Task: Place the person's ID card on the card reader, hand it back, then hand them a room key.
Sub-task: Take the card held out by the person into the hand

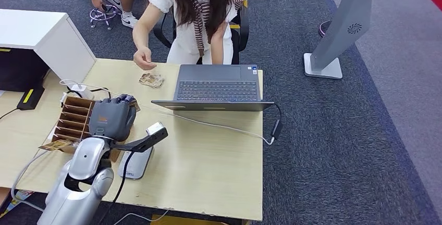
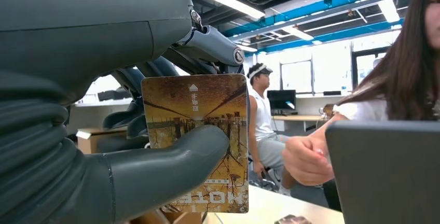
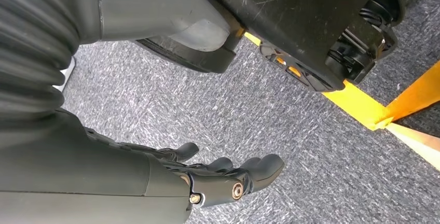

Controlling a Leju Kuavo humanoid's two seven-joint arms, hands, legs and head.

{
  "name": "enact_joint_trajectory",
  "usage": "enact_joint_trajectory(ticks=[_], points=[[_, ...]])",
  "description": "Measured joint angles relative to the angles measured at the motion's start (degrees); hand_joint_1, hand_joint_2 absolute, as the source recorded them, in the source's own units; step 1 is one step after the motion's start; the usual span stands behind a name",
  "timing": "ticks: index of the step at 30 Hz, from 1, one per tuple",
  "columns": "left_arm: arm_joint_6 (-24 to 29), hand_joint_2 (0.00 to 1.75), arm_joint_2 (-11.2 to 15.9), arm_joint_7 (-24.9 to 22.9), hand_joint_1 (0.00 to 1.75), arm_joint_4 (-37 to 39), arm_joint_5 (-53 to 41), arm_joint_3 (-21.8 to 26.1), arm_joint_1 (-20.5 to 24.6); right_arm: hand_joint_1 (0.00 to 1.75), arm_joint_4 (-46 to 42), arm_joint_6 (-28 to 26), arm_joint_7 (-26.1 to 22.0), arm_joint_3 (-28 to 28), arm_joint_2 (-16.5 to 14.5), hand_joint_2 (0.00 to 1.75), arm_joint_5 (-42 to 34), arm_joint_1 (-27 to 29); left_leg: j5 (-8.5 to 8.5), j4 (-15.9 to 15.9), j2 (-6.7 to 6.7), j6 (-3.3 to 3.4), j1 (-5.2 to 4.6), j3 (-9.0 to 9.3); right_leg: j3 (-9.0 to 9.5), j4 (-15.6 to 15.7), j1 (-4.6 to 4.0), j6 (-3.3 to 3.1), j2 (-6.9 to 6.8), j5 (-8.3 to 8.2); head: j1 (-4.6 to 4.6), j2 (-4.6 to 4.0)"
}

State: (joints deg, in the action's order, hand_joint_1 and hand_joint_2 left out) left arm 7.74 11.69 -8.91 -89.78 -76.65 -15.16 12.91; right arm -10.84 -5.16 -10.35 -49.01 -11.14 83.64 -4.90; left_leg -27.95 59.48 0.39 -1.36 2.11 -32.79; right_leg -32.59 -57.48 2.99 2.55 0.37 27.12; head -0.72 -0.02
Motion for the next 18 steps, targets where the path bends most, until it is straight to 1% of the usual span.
enact_joint_trajectory(ticks=[4,10,14,18], points=[[1.17,1.75,0.35,0.62,1.75,-1.85,1.12,0.03,-3.88,0.0,-0.01,-0.34,0.17,-0.03,0.11,1.75,-0.16,0.13,0.0,-0.01,-0.01,0.0,0.0,-0.02,-0.01,0.0,0.0,0.0,0.0,0.01,0.0,0.0],[1.79,1.75,0.92,1.07,1.75,-2.61,2.02,0.57,-8.13,0.0,-0.04,-0.38,0.65,-0.08,0.86,1.75,0.08,1.6,0.0,-0.02,-0.04,0.0,0.0,-0.09,-0.01,0.0,0.0,0.0,0.0,0.01,0.06,0.0],[1.38,1.75,1.01,1.0,1.75,-2.21,2.31,1.81,-9.87,0.0,-0.04,-0.38,0.63,-0.08,0.96,1.75,0.38,2.19,0.0,-0.04,-0.04,0.0,0.01,-0.08,-0.03,0.0,-0.01,0.0,0.0,0.01,0.05,0.0],[-0.2,1.75,1.08,0.26,1.75,-0.79,2.08,3.16,-10.65,0.0,-0.04,-0.44,0.76,-0.08,0.99,1.75,0.48,2.27,0.01,-0.05,-0.04,0.0,0.02,-0.09,-0.02,0.0,-0.01,0.0,-0.01,0.01,0.06,0.0]])
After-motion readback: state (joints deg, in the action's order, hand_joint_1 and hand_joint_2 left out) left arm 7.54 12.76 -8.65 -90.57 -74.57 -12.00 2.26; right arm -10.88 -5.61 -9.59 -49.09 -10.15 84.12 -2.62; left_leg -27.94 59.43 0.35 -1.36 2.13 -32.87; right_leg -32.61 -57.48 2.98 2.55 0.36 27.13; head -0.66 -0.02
